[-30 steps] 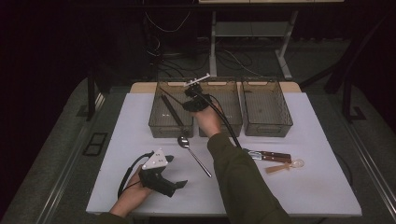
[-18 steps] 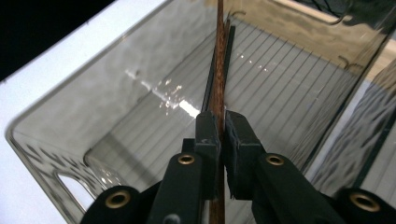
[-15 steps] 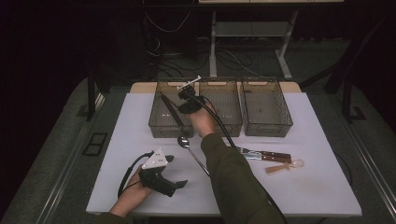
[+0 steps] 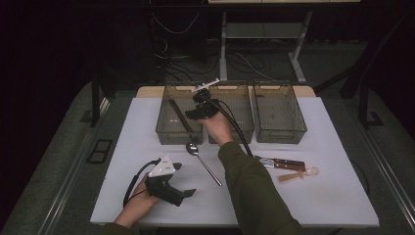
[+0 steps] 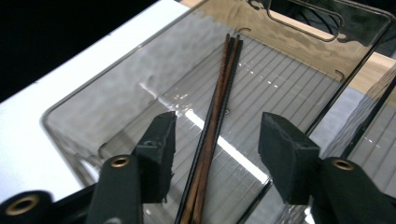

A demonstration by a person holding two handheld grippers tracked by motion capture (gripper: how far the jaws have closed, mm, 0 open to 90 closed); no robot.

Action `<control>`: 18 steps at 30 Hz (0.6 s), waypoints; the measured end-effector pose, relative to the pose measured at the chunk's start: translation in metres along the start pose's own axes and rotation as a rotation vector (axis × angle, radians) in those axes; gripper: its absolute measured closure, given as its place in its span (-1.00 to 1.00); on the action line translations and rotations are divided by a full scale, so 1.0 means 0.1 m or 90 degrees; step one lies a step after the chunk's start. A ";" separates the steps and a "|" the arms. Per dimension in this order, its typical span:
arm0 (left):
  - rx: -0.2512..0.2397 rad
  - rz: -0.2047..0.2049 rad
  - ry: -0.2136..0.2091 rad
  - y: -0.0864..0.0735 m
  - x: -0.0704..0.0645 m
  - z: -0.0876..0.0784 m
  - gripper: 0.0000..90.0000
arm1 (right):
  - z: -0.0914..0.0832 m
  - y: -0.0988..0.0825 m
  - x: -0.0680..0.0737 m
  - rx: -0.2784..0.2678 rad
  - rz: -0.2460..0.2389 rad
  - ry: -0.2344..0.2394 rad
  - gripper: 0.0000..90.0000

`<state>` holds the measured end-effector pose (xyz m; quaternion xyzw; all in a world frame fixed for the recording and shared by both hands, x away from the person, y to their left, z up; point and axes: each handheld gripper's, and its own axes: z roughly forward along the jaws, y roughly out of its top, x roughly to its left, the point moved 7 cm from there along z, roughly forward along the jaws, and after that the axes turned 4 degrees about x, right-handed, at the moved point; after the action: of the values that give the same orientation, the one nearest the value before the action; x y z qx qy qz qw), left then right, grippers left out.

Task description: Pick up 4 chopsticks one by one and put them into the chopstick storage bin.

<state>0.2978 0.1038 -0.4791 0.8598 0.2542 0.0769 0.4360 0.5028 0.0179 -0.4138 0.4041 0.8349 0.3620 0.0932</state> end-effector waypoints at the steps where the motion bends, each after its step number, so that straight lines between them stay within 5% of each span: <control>1: -0.002 -0.002 0.000 0.00 0.00 0.00 -1.00 | -0.02 -0.01 0.00 -0.002 0.001 0.007 -0.03; 18: -0.002 -0.008 0.005 -0.01 0.02 0.00 -1.00 | -0.52 -0.32 0.02 -0.047 -0.040 0.075 -0.31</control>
<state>0.2989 0.1049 -0.4799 0.8573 0.2610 0.0781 0.4369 0.4589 -0.0214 -0.3981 0.3523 0.8372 0.4124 0.0702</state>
